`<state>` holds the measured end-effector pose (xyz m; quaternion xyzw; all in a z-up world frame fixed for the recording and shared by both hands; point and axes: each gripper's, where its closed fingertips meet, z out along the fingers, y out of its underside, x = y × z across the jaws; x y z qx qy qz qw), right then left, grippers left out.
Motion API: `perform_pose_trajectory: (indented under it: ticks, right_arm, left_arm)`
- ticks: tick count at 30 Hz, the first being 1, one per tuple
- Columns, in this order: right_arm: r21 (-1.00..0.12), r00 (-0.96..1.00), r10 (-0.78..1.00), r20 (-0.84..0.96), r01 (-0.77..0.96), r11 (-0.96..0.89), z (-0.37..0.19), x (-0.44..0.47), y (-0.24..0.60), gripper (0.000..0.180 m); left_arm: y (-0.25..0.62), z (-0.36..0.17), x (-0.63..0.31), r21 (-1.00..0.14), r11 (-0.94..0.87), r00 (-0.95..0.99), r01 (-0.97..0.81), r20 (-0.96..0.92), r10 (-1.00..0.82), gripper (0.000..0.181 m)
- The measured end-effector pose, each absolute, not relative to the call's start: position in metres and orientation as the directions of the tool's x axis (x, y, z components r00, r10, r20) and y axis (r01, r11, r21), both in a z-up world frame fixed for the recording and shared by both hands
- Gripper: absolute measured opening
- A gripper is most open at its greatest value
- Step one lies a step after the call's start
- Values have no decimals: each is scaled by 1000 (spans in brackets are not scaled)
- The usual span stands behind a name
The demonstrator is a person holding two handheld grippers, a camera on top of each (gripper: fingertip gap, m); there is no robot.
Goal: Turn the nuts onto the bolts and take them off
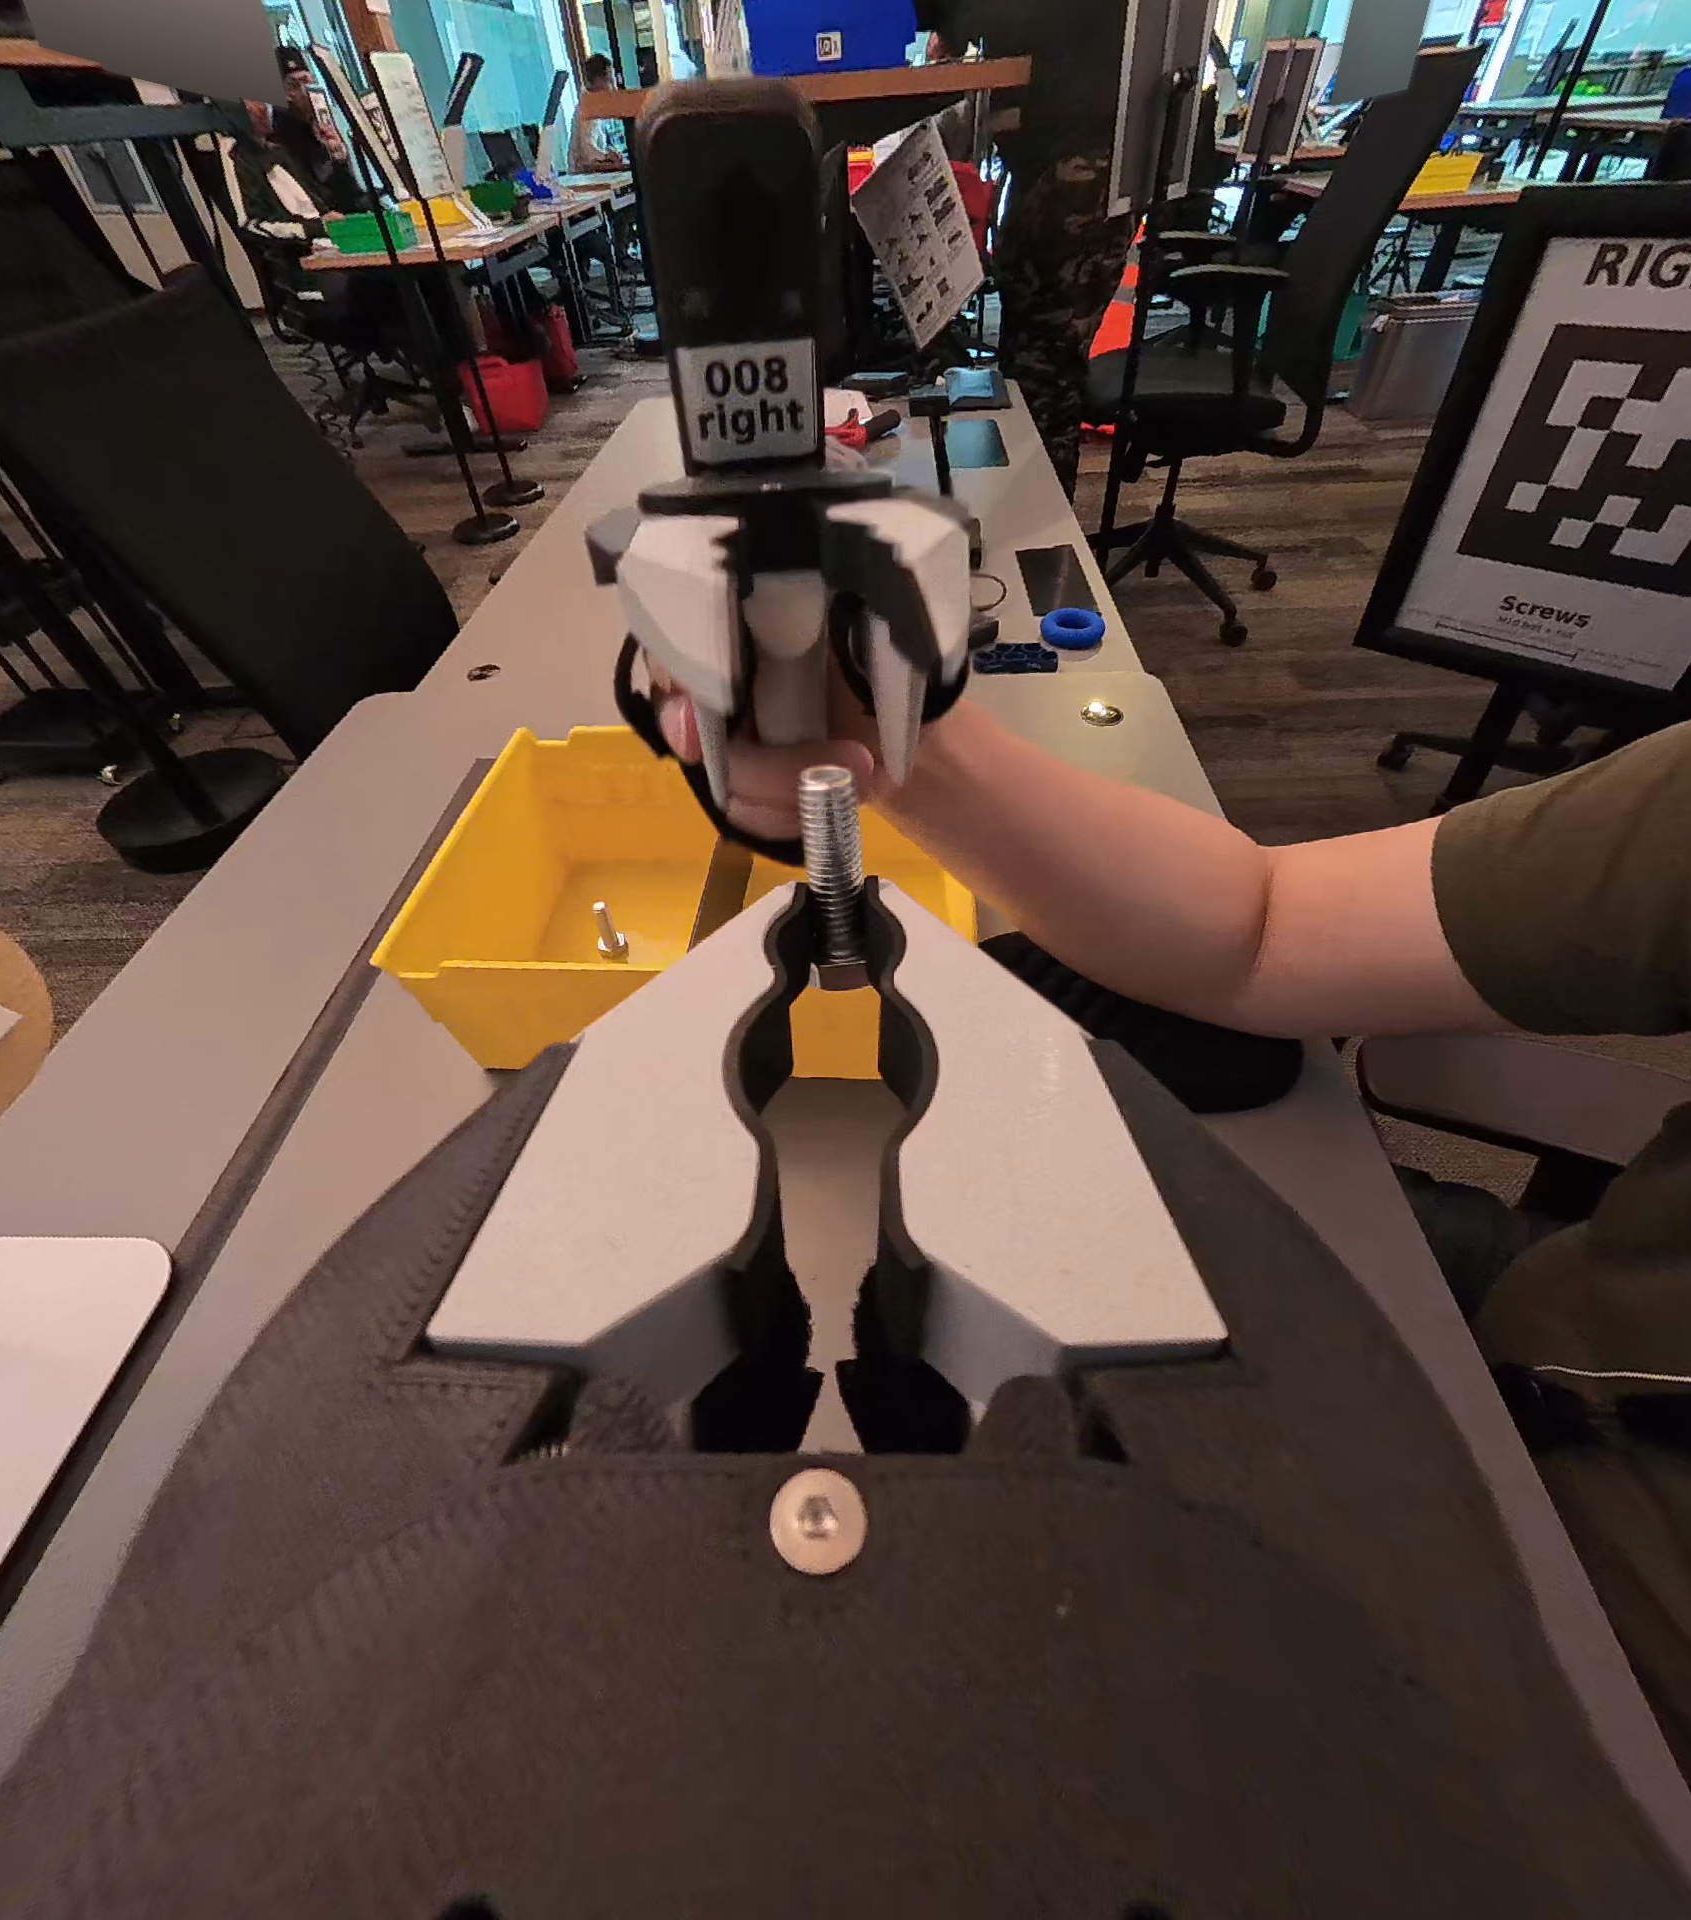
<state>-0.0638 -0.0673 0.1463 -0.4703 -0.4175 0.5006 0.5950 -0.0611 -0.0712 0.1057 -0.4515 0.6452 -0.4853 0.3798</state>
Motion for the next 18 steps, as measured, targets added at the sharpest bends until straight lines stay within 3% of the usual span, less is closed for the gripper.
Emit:
perform_pose_trajectory:
  ticks: [4,6,10,12,14,16,18]
  right_arm:
    - [-990,117,993,-10,-140,6,129,-83,-63,28]
    - [-988,92,996,-8,-152,6,129,-87,-64,8]
    - [-984,39,999,-15,-179,-7,132,-85,-69,7]
    - [-985,44,999,-17,-172,-9,133,-80,-70,8]
    - [-992,146,989,-22,-129,-3,131,-65,-59,8]
    - [-1000,402,916,-12,-17,-6,119,-28,-29,7]
    - [-986,716,696,59,152,-72,92,39,8,8]
  left_arm:
    - [-71,106,-62,-969,125,-305,-214,-56,-951,7]
    - [-73,104,-63,-965,131,-317,-225,-55,-947,8]
    - [-79,107,-63,-973,120,-354,-199,-43,-934,9]
    - [-75,111,-63,-978,87,-339,-187,-19,-941,30]
    - [-63,116,-65,-982,63,-282,-178,-10,-959,51]
    - [-52,123,-72,-985,53,-231,-163,-14,-973,53]
    - [-40,127,-80,-985,60,-170,-164,-31,-985,51]
